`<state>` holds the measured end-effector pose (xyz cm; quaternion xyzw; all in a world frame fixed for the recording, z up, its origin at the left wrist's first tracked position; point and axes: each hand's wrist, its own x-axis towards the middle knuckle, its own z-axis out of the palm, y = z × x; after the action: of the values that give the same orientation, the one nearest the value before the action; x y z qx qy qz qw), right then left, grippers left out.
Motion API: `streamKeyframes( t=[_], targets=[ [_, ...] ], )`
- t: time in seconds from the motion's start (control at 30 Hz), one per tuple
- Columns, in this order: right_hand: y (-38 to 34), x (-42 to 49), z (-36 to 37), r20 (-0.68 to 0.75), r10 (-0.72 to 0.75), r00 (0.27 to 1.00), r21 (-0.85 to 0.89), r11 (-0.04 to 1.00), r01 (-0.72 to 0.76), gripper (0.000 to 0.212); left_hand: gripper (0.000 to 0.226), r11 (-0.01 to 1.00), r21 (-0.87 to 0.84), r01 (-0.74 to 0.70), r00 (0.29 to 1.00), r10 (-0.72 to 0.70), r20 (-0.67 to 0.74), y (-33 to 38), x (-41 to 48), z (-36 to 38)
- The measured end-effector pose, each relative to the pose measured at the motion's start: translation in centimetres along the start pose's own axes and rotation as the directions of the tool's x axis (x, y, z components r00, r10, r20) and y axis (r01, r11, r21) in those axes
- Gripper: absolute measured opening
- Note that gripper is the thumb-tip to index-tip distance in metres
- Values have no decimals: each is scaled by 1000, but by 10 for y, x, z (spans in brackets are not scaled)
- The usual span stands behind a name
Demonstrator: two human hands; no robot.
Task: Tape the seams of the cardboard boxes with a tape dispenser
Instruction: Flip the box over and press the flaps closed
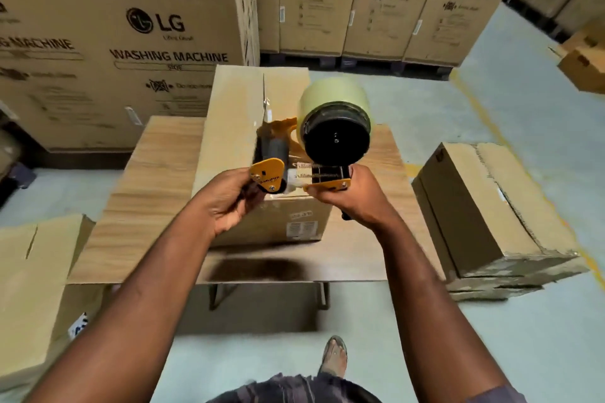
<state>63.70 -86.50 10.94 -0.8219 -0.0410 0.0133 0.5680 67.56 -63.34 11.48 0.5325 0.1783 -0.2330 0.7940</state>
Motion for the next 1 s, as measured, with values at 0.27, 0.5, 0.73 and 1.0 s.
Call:
streamKeyframes(
  t=[0.27, 0.5, 0.73, 1.0],
  targets=[
    [-18, 6, 68, 80, 3, 997, -378, 925, 27, 44, 24, 928, 355, -118, 975, 176, -135, -8, -9, -100],
    [-33, 38, 79, 136, -6, 991, -533, 842, 78, 42, 19, 877, 457, -150, 959, 241, -147, 10, -5, -144],
    [-27, 53, 76, 135, 18, 991, -591, 804, 66, 44, 13, 872, 455, -178, 954, 267, -137, 13, 11, -169],
    [-17, 60, 73, 172, 44, 984, -652, 754, 80, 62, 17, 877, 450, -168, 956, 257, -144, -10, 36, -166]
  ],
)
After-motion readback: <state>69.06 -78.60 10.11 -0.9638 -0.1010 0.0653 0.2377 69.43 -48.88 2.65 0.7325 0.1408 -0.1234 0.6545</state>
